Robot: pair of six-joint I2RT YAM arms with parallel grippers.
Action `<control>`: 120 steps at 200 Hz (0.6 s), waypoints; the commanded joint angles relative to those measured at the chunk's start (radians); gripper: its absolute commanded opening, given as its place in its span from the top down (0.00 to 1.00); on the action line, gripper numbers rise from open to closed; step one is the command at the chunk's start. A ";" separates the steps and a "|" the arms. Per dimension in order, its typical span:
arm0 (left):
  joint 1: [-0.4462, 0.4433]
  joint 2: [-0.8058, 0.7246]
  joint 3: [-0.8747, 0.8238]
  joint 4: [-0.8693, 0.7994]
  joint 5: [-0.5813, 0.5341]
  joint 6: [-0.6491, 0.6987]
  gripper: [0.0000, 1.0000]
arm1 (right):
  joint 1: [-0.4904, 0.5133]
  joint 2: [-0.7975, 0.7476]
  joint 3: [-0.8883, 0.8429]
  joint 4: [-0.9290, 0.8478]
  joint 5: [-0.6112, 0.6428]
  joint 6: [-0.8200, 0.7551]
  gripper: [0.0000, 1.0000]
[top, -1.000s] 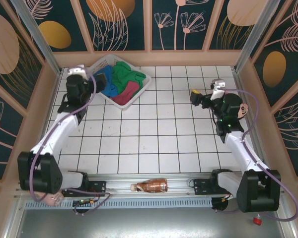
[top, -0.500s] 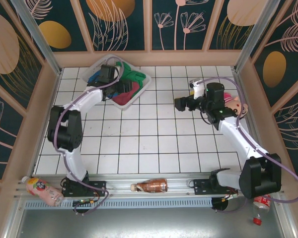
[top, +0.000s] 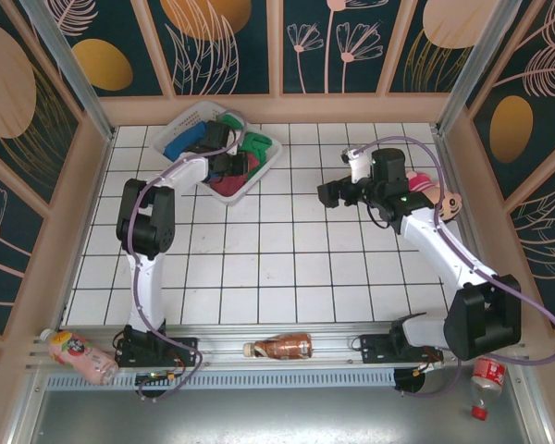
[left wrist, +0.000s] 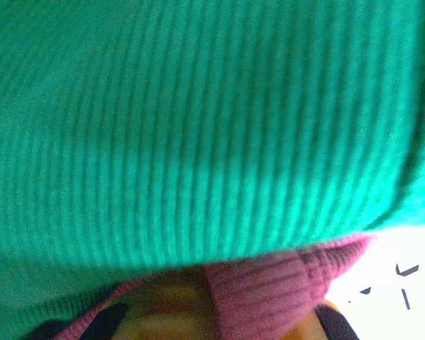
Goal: Fold and stack the tank tops
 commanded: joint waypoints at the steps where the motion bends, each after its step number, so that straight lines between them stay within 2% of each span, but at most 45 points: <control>1: -0.004 -0.024 0.049 -0.038 0.022 0.013 1.00 | 0.005 -0.001 0.031 -0.020 0.034 -0.017 0.01; 45: -0.003 -0.213 0.102 -0.112 -0.013 0.040 1.00 | -0.002 -0.021 -0.015 0.013 0.034 -0.007 0.01; 88: -0.004 -0.324 0.266 -0.169 -0.215 0.045 1.00 | -0.008 -0.013 -0.046 0.096 -0.008 0.044 0.01; 103: -0.003 -0.345 0.335 -0.179 -0.196 0.033 1.00 | -0.007 -0.009 -0.044 0.115 -0.019 0.057 0.01; 120: -0.004 -0.380 0.397 -0.158 -0.123 -0.011 1.00 | -0.009 -0.012 -0.044 0.138 -0.019 0.067 0.01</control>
